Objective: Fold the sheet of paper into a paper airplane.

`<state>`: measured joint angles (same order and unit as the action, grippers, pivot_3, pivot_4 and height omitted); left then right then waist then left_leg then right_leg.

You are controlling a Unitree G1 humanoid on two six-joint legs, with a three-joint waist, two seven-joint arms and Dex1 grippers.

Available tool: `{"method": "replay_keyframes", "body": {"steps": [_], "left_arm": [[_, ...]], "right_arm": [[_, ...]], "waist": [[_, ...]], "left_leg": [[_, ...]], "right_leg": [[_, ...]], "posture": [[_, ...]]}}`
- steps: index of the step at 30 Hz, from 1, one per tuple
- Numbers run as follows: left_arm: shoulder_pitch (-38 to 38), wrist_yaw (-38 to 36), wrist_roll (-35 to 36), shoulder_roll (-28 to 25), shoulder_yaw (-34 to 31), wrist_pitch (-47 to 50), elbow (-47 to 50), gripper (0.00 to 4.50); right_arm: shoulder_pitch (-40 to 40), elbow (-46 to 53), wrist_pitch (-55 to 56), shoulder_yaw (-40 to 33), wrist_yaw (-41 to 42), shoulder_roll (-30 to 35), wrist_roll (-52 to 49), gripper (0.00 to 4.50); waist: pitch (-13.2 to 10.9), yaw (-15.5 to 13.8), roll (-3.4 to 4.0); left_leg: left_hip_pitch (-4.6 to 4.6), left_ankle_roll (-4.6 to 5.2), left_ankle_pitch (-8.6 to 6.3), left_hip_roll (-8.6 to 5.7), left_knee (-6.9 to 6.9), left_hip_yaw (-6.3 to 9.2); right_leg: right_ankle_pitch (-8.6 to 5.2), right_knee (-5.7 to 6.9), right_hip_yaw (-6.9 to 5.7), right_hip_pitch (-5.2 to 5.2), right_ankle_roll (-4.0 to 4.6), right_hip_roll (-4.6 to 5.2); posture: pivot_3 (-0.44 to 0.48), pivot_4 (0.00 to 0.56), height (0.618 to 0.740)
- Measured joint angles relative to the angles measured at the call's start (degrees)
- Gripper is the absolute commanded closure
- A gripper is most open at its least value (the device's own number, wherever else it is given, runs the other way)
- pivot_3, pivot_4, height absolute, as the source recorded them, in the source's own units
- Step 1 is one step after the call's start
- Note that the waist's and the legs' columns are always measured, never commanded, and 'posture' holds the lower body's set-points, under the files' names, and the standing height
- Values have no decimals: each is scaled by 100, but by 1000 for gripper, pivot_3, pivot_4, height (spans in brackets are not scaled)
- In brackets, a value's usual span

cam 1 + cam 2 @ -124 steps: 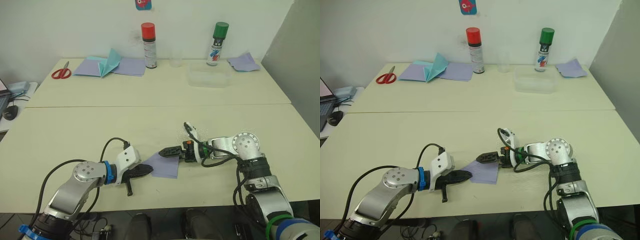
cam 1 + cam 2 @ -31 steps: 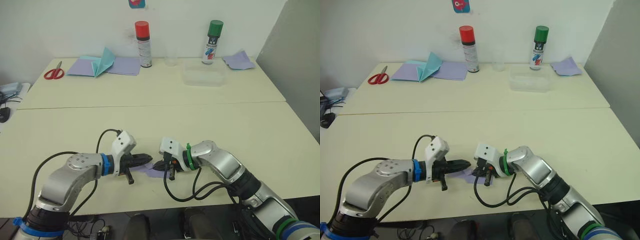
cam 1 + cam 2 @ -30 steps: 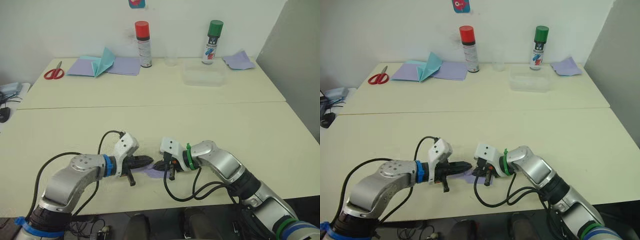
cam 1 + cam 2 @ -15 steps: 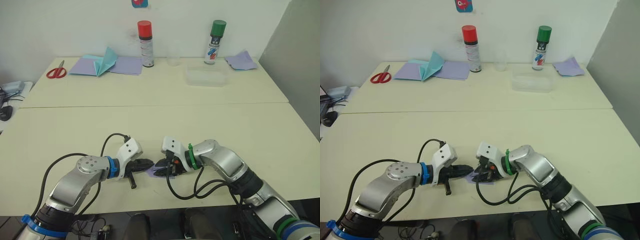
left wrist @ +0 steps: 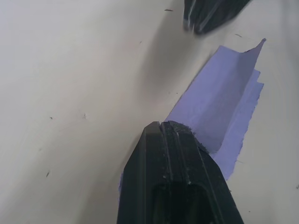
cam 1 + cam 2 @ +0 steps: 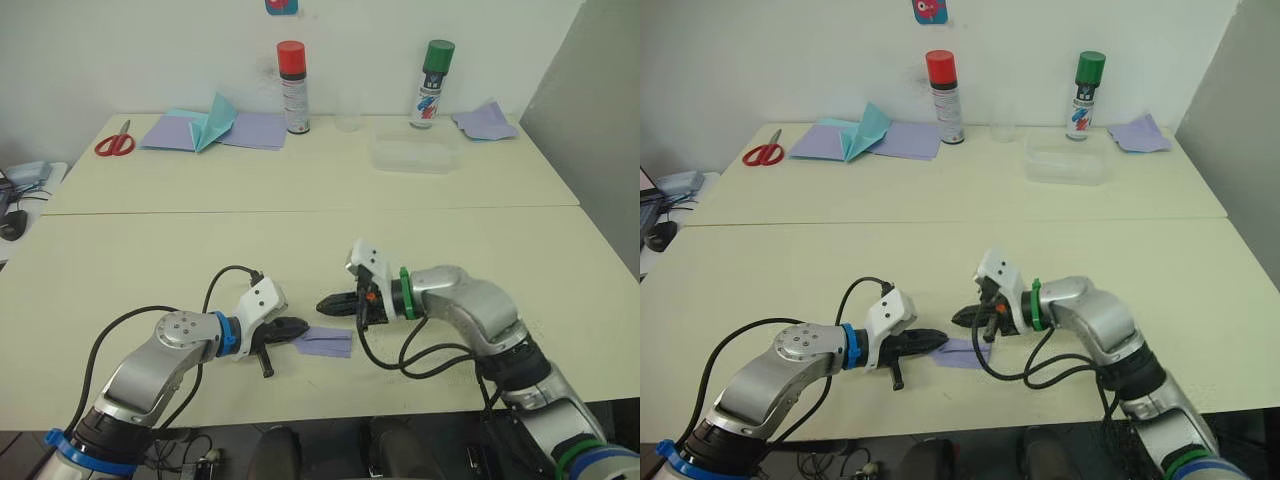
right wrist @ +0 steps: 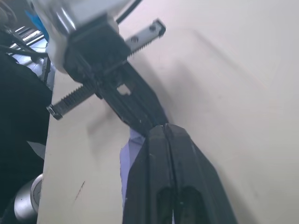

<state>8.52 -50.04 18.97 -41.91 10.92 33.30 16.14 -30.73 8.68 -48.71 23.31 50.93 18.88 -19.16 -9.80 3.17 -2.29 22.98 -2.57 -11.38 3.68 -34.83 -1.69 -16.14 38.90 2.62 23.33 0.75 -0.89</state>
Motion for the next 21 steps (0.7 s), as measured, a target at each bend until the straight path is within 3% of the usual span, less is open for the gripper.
{"method": "replay_keyframes", "body": {"steps": [12, 21], "left_arm": [[17, -76, -114, -10, 10, -18, 8, 4500], [12, -88, -124, -12, 15, -34, -2, 4500]], "right_arm": [[414, -459, 784, 360, -352, -93, 577, 4470], [791, 229, 805, 209, -39, 821, 466, 4470]], "waist": [[0, 3, 0], [2, -4, -3]], "left_leg": [[-3, 0, 0, 0, 0, 3], [-6, -1, -1, -1, 0, 1]], "right_leg": [[-1, 0, -6, -2, 1, -3], [-2, -3, -3, -6, 1, 3]], "posture": [[0, 150, 740], [0, 150, 740]]}}
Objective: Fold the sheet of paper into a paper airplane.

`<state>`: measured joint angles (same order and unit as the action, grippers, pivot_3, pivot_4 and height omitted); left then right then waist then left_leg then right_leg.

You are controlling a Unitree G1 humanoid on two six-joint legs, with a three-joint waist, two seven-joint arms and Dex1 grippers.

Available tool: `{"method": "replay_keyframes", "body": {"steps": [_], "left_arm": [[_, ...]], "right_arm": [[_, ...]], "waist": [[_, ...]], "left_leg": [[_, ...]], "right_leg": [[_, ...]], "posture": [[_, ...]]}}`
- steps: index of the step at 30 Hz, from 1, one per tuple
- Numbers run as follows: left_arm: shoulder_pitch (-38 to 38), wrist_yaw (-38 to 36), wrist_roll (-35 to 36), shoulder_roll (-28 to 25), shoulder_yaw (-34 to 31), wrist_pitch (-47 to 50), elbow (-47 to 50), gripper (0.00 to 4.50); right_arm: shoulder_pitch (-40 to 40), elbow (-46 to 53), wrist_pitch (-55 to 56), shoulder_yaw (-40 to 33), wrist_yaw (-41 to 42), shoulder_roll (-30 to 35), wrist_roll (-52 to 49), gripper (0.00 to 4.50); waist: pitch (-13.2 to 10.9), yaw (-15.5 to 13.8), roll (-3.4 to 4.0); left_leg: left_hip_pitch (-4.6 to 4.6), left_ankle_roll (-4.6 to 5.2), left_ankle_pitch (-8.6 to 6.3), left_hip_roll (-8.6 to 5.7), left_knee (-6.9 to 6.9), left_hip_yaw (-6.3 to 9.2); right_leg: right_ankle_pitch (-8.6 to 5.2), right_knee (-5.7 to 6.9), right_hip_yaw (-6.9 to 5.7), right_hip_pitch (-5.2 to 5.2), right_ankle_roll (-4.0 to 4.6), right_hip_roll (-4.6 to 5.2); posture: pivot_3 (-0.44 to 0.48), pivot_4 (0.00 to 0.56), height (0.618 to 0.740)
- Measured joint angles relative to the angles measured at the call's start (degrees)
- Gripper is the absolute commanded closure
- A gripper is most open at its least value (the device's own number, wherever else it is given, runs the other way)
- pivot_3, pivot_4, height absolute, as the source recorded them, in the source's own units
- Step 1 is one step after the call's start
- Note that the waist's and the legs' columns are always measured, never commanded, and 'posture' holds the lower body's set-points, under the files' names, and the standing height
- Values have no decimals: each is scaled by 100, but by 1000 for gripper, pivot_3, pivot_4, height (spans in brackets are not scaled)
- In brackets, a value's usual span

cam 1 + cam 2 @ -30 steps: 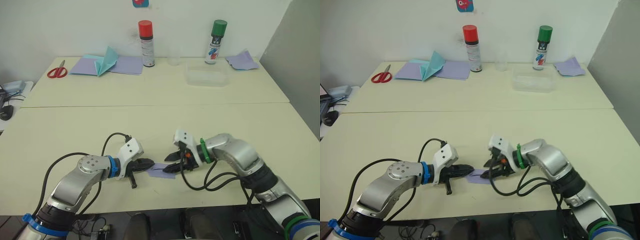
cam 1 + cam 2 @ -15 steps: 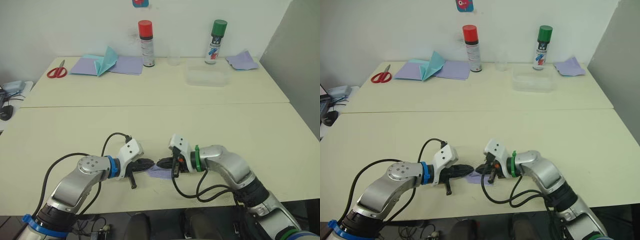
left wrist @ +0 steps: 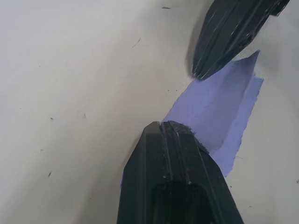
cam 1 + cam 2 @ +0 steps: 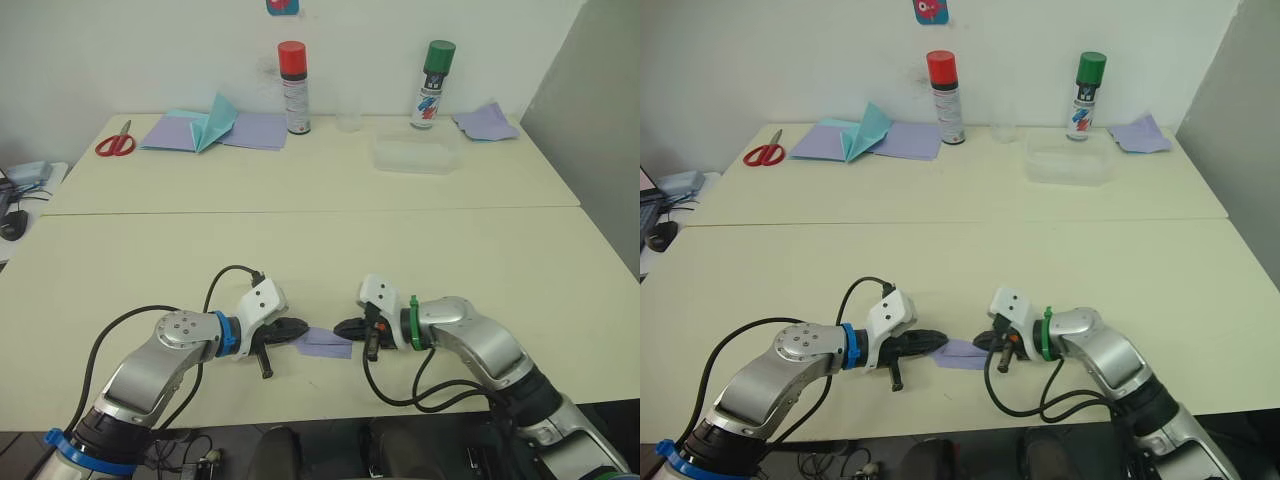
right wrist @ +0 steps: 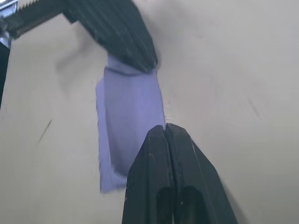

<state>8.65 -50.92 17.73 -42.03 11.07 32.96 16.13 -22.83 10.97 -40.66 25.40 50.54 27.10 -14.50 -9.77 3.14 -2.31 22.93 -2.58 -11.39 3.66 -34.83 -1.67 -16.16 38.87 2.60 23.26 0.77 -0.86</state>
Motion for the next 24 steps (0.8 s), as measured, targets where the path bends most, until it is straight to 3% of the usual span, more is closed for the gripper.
{"method": "replay_keyframes", "body": {"steps": [6, 12, 24], "left_arm": [[9, -15, -14, -1, 4, -32, -15, 4500], [40, -93, -34, -27, 0, -92, -77, 4500], [48, -107, -76, -33, 23, -116, -67, 4500]], "right_arm": [[123, 70, 243, -125, 186, 300, -22, 4470], [-54, -46, 691, -346, 277, -11, -113, 4470], [-79, -456, 1271, 348, 395, -219, 559, 4470]], "waist": [[0, -10, 0], [-2, -1, 0], [-1, -5, 0]], "left_leg": [[0, 0, 0, -2, 0, 0], [0, 0, 0, 0, -1, 4], [-1, 0, 0, 0, -1, 2]], "right_leg": [[0, -1, -1, -1, 0, -1], [1, 1, -6, 1, -1, -7], [0, 2, -4, -1, -1, -5]], "posture": [[0, 150, 740], [0, 150, 740], [0, 150, 740]]}}
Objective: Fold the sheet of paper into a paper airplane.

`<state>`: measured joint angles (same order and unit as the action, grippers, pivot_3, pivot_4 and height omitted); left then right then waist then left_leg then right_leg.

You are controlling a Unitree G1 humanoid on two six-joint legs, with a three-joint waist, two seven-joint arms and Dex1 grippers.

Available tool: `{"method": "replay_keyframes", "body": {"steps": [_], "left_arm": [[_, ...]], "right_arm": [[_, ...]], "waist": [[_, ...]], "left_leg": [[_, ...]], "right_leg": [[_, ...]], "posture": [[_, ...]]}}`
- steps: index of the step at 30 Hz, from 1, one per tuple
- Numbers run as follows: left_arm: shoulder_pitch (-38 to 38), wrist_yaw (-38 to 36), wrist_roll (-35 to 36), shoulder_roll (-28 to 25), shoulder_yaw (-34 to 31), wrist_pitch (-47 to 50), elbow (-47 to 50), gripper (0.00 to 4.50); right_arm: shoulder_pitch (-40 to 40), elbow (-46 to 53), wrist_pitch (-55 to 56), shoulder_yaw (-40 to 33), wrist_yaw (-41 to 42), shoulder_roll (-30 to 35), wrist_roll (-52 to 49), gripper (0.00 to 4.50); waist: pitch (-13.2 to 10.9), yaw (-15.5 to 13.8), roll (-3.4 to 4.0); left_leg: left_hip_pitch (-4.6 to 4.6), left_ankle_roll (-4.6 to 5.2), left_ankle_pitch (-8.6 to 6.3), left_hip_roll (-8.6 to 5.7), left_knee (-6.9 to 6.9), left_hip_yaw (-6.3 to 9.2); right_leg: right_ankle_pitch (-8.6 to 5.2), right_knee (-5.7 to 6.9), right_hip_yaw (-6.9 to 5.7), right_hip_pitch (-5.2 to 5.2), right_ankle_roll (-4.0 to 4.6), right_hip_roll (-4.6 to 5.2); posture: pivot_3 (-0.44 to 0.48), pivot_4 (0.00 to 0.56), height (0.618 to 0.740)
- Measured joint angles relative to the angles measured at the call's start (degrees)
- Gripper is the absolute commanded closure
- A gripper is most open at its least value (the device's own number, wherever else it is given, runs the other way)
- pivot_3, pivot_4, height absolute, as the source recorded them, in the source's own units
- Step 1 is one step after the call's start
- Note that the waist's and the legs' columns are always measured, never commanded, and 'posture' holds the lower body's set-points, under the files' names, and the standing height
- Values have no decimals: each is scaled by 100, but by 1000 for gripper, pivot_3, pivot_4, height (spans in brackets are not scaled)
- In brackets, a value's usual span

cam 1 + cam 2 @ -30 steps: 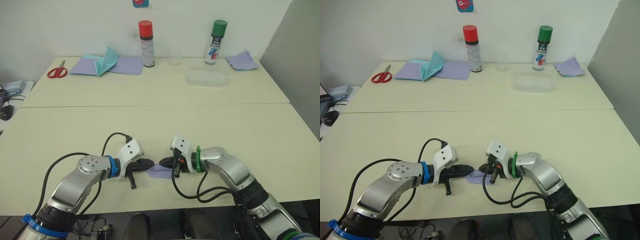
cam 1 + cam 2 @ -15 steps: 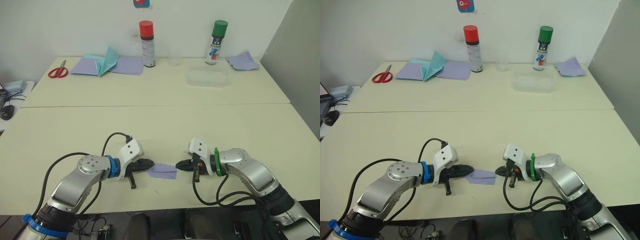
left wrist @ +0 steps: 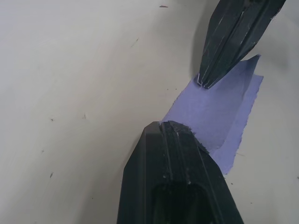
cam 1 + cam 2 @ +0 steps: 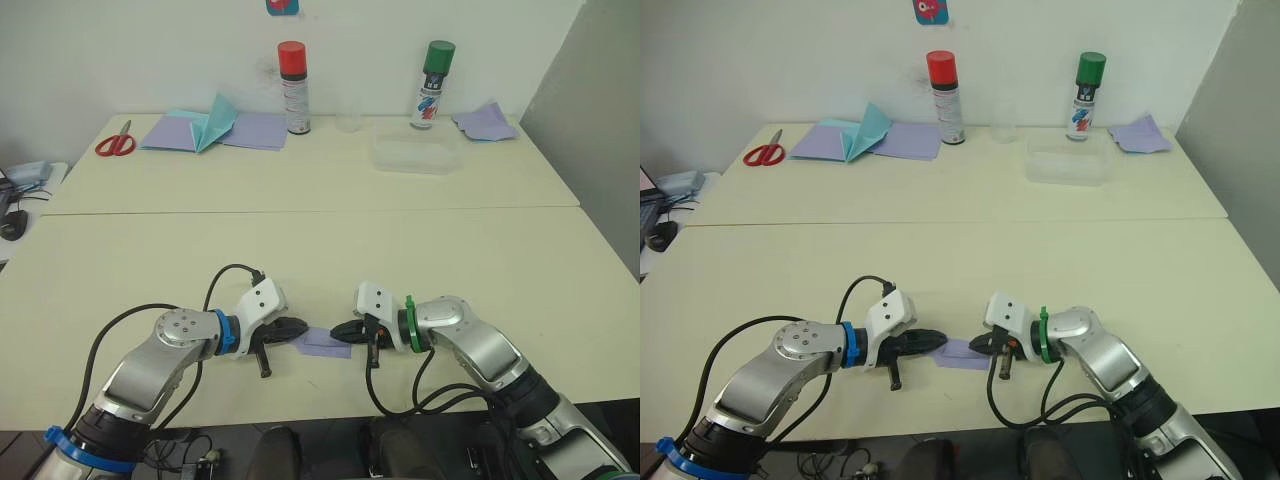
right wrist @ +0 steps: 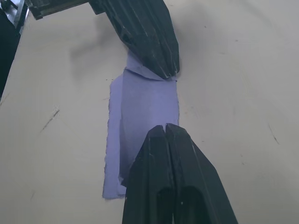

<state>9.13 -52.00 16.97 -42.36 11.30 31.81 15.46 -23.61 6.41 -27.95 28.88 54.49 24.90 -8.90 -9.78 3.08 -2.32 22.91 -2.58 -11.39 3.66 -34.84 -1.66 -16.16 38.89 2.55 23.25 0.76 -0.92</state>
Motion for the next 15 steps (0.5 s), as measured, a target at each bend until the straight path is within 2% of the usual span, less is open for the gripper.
{"method": "replay_keyframes", "body": {"steps": [8, 13, 15], "left_arm": [[11, -9, -26, 47, 0, -96, -1, 4500], [53, 31, 399, 631, -126, 171, 34, 4500], [155, 30, 477, 707, -126, 204, 94, 4500]], "right_arm": [[9, -55, 388, 57, 140, 65, 225, 4470], [5, -130, 589, 54, 185, 61, 322, 4470], [4, -159, 606, 51, 186, 35, 323, 4470]], "waist": [[0, -5, 0], [-2, -19, -5], [-2, -16, -9]], "left_leg": [[-1, 0, 0, -2, -1, 0], [3, 0, 0, -4, -4, -3], [2, 0, 0, -2, -4, 0]], "right_leg": [[1, 0, 0, -2, -1, 0], [3, 0, 1, -2, -6, 0], [3, 1, 1, -1, -6, -4]], "posture": [[0, 150, 740], [0, 150, 740], [0, 150, 740]]}}
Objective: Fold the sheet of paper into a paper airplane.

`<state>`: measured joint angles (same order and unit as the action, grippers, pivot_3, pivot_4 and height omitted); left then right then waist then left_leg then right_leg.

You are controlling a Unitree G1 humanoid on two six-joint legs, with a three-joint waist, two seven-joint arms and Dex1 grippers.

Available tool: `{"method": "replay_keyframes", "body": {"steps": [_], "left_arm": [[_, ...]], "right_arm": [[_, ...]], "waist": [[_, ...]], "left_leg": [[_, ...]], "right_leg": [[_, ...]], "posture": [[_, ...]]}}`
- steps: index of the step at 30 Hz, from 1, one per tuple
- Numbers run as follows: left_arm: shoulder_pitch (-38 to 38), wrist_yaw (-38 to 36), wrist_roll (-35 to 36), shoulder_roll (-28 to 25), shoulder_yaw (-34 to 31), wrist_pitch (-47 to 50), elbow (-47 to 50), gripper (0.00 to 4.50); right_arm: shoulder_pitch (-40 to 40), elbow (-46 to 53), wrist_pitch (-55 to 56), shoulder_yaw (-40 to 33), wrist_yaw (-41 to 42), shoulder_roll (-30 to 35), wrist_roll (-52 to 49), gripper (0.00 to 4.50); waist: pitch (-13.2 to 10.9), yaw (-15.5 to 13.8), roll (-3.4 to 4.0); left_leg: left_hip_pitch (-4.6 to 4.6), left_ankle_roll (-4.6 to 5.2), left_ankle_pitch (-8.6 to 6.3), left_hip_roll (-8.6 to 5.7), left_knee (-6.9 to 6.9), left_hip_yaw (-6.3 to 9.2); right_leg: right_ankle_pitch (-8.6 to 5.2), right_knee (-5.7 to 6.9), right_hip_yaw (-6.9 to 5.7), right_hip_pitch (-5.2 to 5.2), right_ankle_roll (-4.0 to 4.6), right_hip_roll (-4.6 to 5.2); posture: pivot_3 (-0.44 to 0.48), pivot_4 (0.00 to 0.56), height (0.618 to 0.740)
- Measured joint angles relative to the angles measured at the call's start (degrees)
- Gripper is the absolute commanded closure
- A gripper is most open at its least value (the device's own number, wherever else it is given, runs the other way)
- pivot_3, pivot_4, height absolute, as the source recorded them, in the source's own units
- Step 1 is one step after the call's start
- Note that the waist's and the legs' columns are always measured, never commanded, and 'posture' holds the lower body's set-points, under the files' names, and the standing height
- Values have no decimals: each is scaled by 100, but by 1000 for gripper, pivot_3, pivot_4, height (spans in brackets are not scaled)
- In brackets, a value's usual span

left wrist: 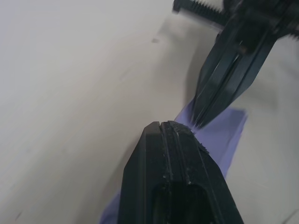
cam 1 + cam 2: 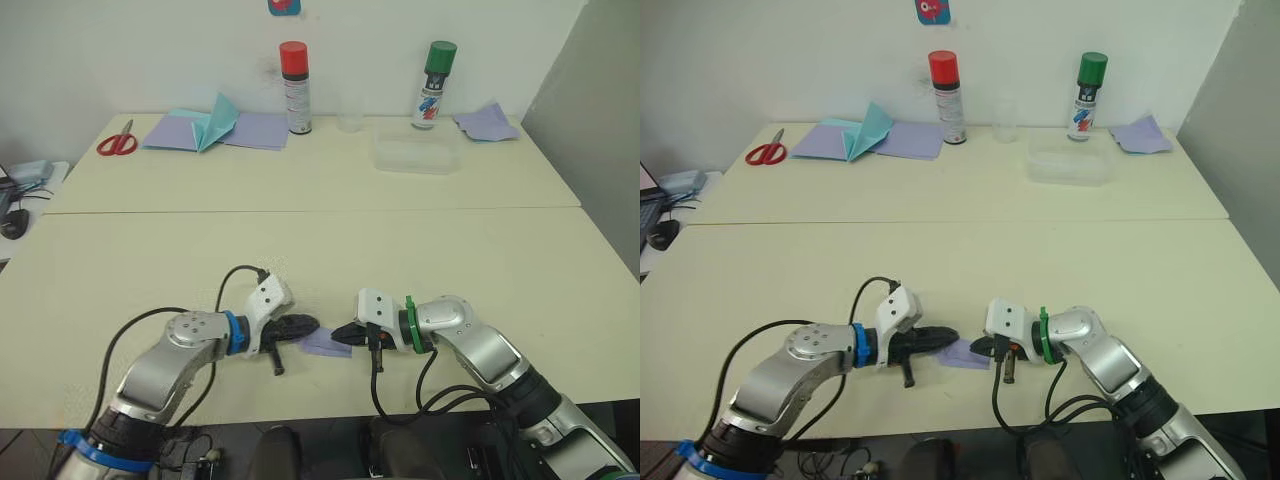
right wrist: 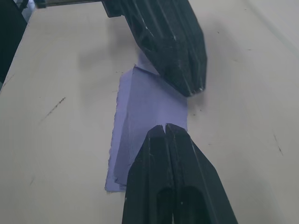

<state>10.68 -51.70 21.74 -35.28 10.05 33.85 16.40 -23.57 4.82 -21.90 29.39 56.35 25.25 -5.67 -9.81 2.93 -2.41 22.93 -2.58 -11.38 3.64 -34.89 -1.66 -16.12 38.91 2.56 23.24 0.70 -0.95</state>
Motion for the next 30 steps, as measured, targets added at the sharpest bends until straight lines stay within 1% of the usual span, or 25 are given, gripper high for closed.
{"method": "replay_keyframes", "body": {"steps": [4, 6, 9, 15, 19, 26, 30], "left_arm": [[128, 85, -216, 18, 124, -79, -131, 4500], [92, 102, -438, -38, 247, -184, -326, 4500], [14, 75, -531, -171, 258, -361, -357, 4500], [-370, -26, -538, -580, -11, -675, -249, 4500], [-564, -40, -508, -728, -239, -731, -214, 4500], [-577, 108, -495, -683, -470, -637, -244, 4500], [-600, 100, -249, -520, -597, -491, -201, 4500]], "right_arm": [[2, -18, 1, -4, -5, -28, 3, 4470], [1, -19, -3, -5, -6, -34, 3, 4470], [-7, -33, -21, -7, -9, -52, 5, 4470], [-12, -70, -30, -9, -18, -82, 5, 4470], [-12, -77, -40, -14, -21, -81, 5, 4470], [-23, -112, -37, -24, -17, -101, 5, 4470], [-40, -145, -12, -50, -4, -131, 1, 4470]], "waist": [[0, 8, 1], [0, 15, 1], [1, 20, -1], [4, 30, 2], [6, 27, 3], [6, 23, 3], [4, 21, 2]], "left_leg": [[-3, 0, 0, 1, 1, 3], [-2, 0, 0, 1, 0, 1], [-3, 0, 0, 2, 1, 0], [-10, 0, 0, 5, 1, 1], [-14, 0, 0, 5, 1, 0], [-15, 0, 1, 5, 0, 0], [-7, 0, 0, 4, 0, 0]], "right_leg": [[0, 4, 1, 0, 1, -3], [0, 4, 2, 0, 1, -3], [0, 4, 2, 0, 1, -2], [-1, 6, 2, -3, 2, -1], [-1, 6, 3, -5, 1, 1], [1, 6, 2, -4, -1, 1], [1, 5, 1, -2, -1, 1]], "posture": [[0, 150, 740], [0, 150, 740], [0, 150, 740], [0, 150, 740], [0, 150, 740], [0, 150, 740], [0, 150, 740]]}}
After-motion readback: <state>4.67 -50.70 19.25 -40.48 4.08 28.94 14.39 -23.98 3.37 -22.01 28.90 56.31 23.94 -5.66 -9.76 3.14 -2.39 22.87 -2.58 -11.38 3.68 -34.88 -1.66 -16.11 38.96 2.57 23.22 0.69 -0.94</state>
